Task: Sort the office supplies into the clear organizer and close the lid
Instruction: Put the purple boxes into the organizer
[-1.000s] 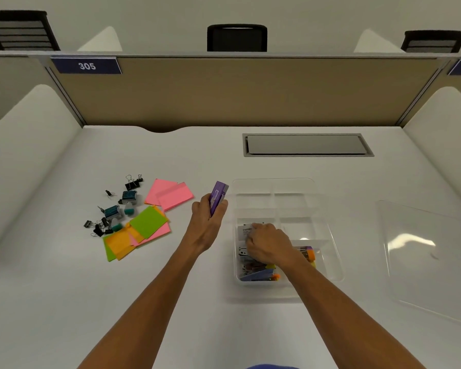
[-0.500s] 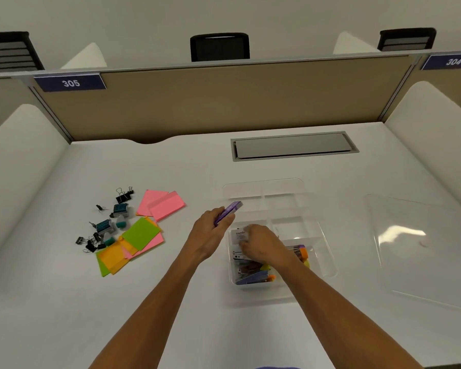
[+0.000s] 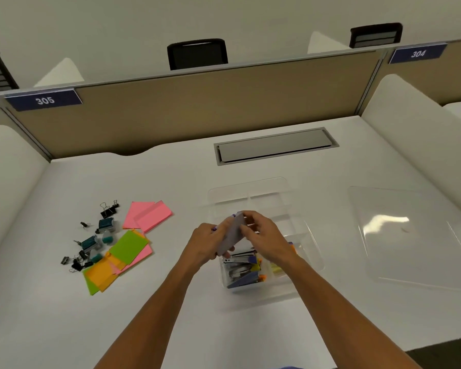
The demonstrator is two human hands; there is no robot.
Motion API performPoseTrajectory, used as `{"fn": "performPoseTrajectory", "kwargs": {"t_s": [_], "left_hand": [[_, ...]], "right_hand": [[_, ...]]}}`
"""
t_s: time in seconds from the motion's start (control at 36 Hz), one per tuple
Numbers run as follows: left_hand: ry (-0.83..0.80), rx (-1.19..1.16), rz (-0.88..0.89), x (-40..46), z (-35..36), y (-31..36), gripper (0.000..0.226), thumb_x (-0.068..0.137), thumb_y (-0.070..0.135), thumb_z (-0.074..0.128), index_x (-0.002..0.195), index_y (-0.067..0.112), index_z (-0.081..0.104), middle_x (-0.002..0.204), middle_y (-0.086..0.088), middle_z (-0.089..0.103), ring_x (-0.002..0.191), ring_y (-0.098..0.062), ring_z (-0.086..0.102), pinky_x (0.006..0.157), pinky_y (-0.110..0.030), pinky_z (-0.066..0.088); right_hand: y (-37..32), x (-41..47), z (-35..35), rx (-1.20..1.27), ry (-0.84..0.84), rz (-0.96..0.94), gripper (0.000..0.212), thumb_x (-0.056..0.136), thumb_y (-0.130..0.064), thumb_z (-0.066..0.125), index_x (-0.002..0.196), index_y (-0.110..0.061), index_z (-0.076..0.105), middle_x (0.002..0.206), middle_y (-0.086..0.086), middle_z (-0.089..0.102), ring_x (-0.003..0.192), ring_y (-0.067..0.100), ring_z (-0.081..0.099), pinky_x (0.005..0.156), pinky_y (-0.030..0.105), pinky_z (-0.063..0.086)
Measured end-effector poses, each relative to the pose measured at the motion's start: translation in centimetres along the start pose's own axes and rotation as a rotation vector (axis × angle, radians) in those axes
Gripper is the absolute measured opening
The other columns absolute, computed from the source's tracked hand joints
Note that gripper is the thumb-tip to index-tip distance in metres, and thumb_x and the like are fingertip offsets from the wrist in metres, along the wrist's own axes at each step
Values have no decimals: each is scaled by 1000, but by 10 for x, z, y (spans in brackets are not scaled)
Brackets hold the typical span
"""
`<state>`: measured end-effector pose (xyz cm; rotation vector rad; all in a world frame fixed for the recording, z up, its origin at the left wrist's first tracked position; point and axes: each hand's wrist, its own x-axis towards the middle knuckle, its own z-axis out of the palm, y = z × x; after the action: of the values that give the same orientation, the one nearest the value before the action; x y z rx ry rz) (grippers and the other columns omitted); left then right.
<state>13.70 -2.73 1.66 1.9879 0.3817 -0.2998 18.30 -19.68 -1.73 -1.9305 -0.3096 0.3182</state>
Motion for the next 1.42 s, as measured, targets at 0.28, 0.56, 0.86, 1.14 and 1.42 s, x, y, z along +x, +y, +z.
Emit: {"fn": "performPoseTrajectory", "kwargs": {"t_s": [0.28, 0.56, 0.86, 1.14, 1.42], "left_hand": [[87, 38, 70, 13, 10, -8, 40, 92, 48, 58, 120, 19, 58, 104, -4, 67, 70, -13, 72, 53, -16, 52], [175, 85, 34, 14, 5, -22, 33, 90, 34, 65, 120, 22, 59, 94, 5, 69, 67, -11, 69, 49, -12, 49], [277, 111, 40, 6, 0, -44, 27, 90, 33, 65, 114, 21, 64, 98, 8, 63, 84, -14, 64, 78, -31, 57], [332, 131, 52, 0, -9, -57, 29, 88, 35, 68, 114, 24, 64, 100, 10, 63, 85, -8, 60, 76, -21, 47], [355, 134, 88, -9, -10, -60, 28, 88, 38, 66, 113, 26, 64, 98, 14, 62, 81, -1, 56, 73, -17, 41]], "right_hand": [[9, 2, -11, 110, 160, 120, 30, 98, -20, 58, 127, -23, 58, 110, -1, 63, 90, 15, 67, 69, 25, 60], [8, 7, -12, 9, 230, 164, 29, 100, -18, 54, 129, -21, 56, 113, 1, 63, 98, 18, 64, 71, 22, 60], [9, 13, 2, -239, 129, 151, 28, 100, -10, 51, 128, -16, 56, 124, 10, 64, 115, 24, 61, 82, 25, 56], [4, 15, 16, -492, -29, 169, 38, 91, -3, 55, 128, -15, 59, 120, 10, 65, 100, 21, 60, 76, 23, 51], [-9, 6, 29, -550, -41, 243, 31, 95, -19, 57, 123, -8, 50, 121, 12, 55, 110, 29, 60, 72, 21, 51]]}}
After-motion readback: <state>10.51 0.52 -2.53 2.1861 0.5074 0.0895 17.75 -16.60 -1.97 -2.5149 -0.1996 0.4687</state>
